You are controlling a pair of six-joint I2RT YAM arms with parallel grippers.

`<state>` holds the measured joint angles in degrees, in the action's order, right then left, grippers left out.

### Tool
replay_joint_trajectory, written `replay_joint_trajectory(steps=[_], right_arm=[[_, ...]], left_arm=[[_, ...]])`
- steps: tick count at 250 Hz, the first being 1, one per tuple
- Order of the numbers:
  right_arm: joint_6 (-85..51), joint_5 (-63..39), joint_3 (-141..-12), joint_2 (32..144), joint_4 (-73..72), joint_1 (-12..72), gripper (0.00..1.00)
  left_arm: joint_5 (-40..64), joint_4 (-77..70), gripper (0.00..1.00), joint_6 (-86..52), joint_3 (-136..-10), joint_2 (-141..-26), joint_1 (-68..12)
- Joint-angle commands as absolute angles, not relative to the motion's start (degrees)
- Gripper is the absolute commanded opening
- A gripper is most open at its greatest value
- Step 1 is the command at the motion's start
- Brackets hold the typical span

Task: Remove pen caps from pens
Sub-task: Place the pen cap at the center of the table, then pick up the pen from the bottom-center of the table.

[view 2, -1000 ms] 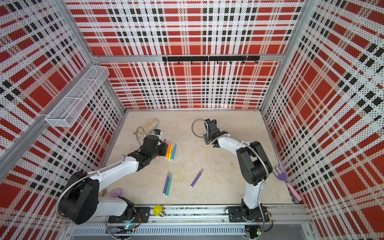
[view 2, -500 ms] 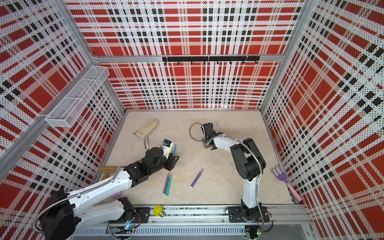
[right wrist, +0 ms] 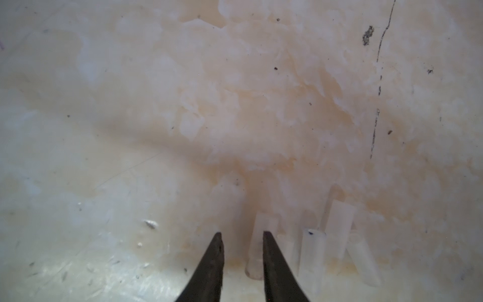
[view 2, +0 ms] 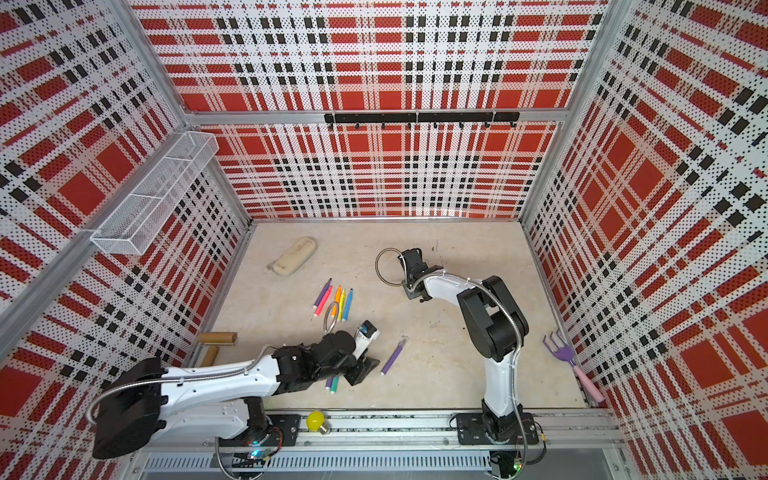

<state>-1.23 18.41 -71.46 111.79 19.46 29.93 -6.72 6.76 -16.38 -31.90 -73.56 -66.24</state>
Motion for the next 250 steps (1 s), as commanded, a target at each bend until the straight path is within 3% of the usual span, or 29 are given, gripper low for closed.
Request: replay_joint_trajectory(steps=[1, 84, 141, 217, 250], right_arm=[[-0.98, 19.72, -70.17, 109.39, 17.5, 30.36, 0.29], [-1.27, 20.68, -66.76, 100.17, 15.6, 31.69, 0.38], [-1.23, 20.73, -64.93, 95.04, 14.94, 32.08, 0.4], [-1.75, 21.31, -63.81, 92.38, 15.21, 32.23, 0.41], [-2.3, 19.5, -61.99, 88.93, 14.0, 32.02, 0.41]], left_arm=[[-11.12, 4.02, 0.55, -16.51, -35.71, -78.99, -69.34], [-16.5, 9.1, 0.54, -16.41, -48.03, -96.47, -71.53], [-17.85, 12.17, 0.43, -18.18, -50.84, -100.37, -71.31], [-17.1, 12.66, 0.16, -19.42, -49.96, -100.98, -71.05], [-22.0, 11.79, 0.11, -21.76, -47.95, -98.44, -71.29]])
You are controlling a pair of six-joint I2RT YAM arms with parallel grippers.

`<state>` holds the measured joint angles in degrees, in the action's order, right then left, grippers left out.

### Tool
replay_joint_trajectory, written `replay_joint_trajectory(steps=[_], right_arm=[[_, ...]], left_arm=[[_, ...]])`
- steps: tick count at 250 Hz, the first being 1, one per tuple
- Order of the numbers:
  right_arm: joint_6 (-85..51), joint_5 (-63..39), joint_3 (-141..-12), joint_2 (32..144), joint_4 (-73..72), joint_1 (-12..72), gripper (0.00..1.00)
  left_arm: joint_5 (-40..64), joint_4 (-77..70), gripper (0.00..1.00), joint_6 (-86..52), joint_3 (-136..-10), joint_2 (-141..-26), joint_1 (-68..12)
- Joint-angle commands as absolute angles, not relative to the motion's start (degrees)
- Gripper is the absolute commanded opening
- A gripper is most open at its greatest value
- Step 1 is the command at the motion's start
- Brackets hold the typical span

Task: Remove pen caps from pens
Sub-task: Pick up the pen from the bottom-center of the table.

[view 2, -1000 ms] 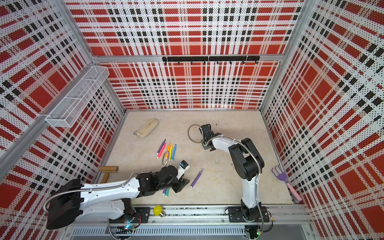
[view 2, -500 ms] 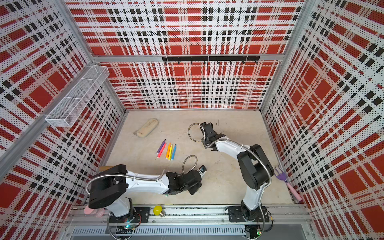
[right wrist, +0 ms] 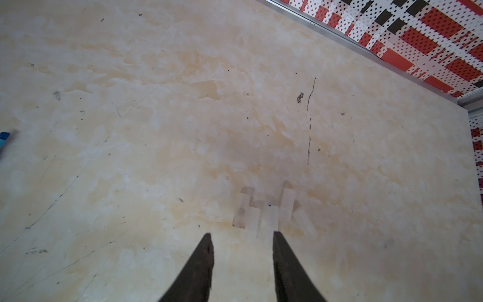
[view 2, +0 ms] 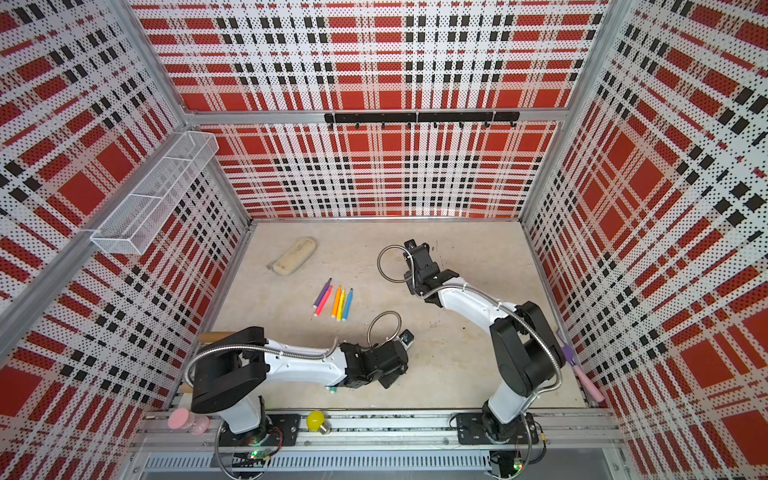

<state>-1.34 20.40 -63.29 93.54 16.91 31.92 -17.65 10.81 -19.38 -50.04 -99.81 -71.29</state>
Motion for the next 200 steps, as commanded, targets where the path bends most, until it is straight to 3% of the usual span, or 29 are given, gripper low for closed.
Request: replay_joint_trajectory(steps=[1, 52, 114, 200], right_arm=[[-2.34, 19.33, -61.89, 88.85, 14.03, 32.01, 0.41], [-5.79, 3.68, -54.57, 78.63, 5.36, 29.71, 0.44], [-15.52, -14.12, -38.87, 62.54, -18.04, 32.92, 0.59], [-35.79, -27.5, -29.34, 65.36, -43.04, 34.13, 0.68]], left_arm=[[-22.16, 11.7, 0.11, -21.78, -47.84, -98.22, -71.28], [-29.27, 0.8, 0.06, -22.84, -36.56, -80.23, -69.95], [-26.79, -14.53, 0.06, -20.81, -22.76, -57.97, -68.73], [-25.41, -18.57, 0.05, -22.82, -19.64, -50.45, -67.85]])
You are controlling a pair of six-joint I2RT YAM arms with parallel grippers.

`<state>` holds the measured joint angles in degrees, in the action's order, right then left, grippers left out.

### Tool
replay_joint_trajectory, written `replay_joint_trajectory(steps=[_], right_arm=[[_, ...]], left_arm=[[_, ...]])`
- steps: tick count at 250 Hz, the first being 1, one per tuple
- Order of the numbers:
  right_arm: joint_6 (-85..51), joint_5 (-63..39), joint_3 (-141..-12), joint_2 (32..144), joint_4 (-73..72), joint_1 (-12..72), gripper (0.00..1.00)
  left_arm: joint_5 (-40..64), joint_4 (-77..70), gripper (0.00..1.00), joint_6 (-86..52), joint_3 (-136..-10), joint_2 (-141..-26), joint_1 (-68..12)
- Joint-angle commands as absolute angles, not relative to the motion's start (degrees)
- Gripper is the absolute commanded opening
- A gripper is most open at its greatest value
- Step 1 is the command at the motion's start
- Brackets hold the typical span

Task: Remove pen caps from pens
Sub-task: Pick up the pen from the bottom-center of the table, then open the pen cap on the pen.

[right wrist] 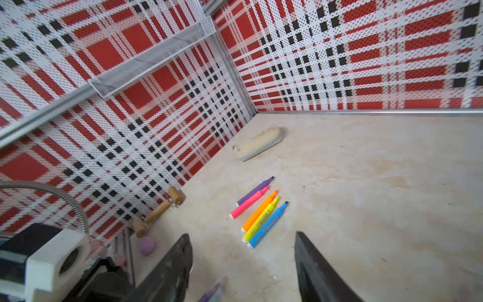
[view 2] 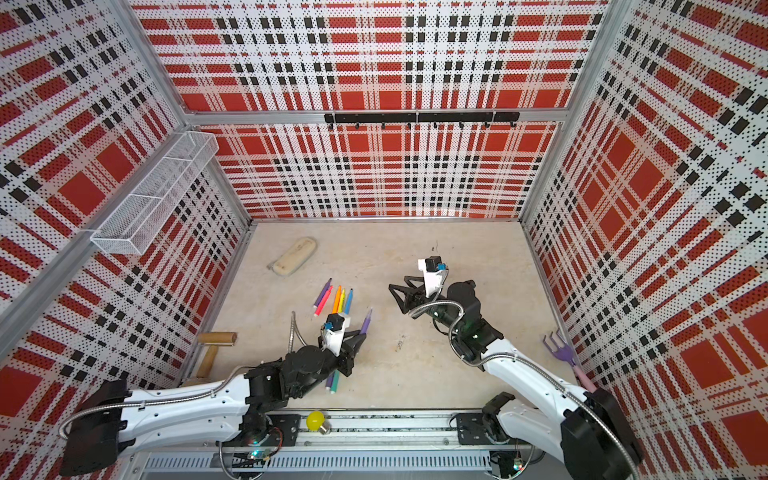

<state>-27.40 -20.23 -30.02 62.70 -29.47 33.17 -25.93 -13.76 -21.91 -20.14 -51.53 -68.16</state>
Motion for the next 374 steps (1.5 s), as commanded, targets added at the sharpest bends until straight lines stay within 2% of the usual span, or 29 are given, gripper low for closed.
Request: replay_joint_trajectory(steps=[1, 39, 76, 132, 158, 200, 264, 374], right_arm=[[-35.87, -27.63, -29.39, 65.51, -43.19, 34.16, 0.68], [-37.61, -28.36, -29.73, 68.45, -46.64, 37.76, 0.71], [-34.48, -24.89, -30.96, 67.7, -41.47, 41.62, 0.73], [-32.54, -23.37, -31.01, 66.84, -38.0, 42.45, 0.7], [-31.92, -22.38, -30.44, 66.21, -37.75, 42.45, 0.59], [-31.71, -22.34, -30.41, 66.12, -38.2, 42.45, 0.28], [-31.34, -21.65, -30.65, 66.75, -39.9, 42.37, 0.0], [-31.23, -20.89, -37.91, 65.8, -38.38, 38.54, 0.0]], left_arm=[[-25.41, -18.65, 0.05, -22.84, -19.62, -50.49, -67.85], [-23.26, -21.74, 0.06, -23.24, -20.83, -52.13, -67.71], [-21.83, -22.9, 0.06, -22.95, -22.55, -53.01, -67.75], [-21.41, -24.25, 0.06, -22.24, -23.52, -54.25, -68.2], [-21.87, -24.35, 0.06, -21.98, -23.97, -55.11, -68.52], [-21.84, -24.35, 0.06, -21.45, -24.88, -56.41, -68.76], [-21.92, -23.77, 0.06, -21.13, -24.53, -56.87, -68.64], [-18.76, -19.85, 0.02, -24.78, -21.74, -58.97, -68.64]])
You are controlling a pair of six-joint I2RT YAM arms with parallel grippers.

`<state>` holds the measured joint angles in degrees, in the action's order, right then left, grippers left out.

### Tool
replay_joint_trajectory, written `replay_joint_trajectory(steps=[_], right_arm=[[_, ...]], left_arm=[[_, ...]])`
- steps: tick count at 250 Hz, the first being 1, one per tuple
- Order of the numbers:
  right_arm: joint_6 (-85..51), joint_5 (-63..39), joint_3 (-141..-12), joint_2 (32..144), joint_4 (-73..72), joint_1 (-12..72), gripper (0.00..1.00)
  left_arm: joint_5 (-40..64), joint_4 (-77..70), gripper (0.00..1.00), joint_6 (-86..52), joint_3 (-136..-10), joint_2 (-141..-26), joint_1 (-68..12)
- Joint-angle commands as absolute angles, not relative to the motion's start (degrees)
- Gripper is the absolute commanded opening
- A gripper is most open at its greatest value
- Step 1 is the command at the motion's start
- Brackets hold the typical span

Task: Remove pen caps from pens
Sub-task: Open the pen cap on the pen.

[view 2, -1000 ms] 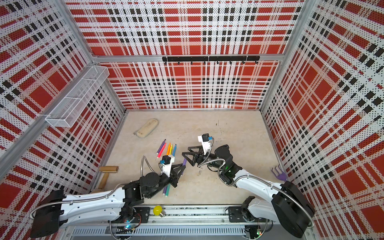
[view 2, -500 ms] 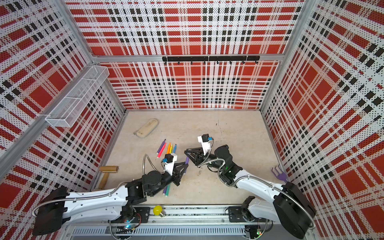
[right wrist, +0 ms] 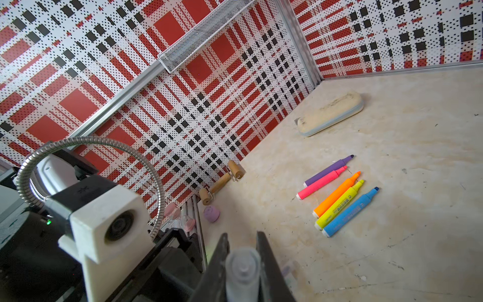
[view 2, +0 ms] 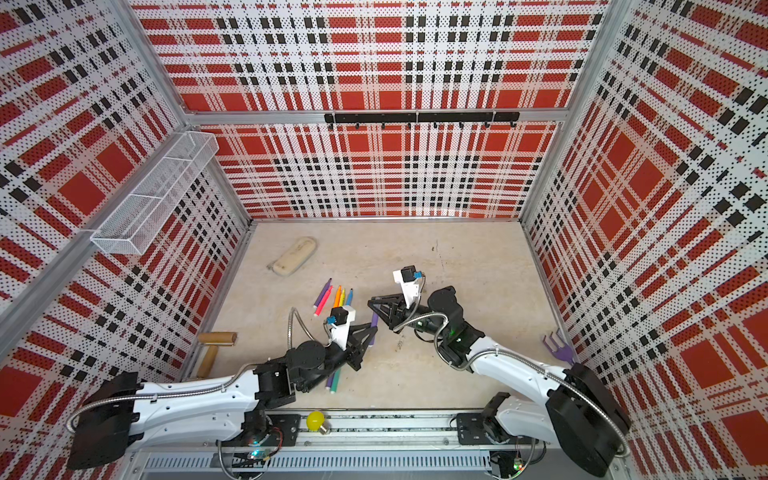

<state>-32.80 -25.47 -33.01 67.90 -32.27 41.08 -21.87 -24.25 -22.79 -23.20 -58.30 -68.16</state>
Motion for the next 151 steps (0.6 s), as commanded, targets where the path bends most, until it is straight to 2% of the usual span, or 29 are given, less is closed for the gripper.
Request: replay_joint_trajectory(steps=[1, 58, 151], right_arm=[[-31.08, -20.81, -38.03, 65.77, -38.26, 38.52, 0.0], [-27.39, -16.7, -40.65, 63.18, -33.05, 36.91, 0.0], [-31.82, -18.03, -37.59, 60.69, -42.02, 31.5, 0.0]], left_arm=[[-18.78, -19.81, 0.02, -24.78, -21.72, -59.02, -68.64], [-20.51, -11.8, 0.01, -26.15, -23.67, -62.78, -68.64], [-15.11, -11.69, 0.0, -27.44, -25.52, -71.15, -68.03]])
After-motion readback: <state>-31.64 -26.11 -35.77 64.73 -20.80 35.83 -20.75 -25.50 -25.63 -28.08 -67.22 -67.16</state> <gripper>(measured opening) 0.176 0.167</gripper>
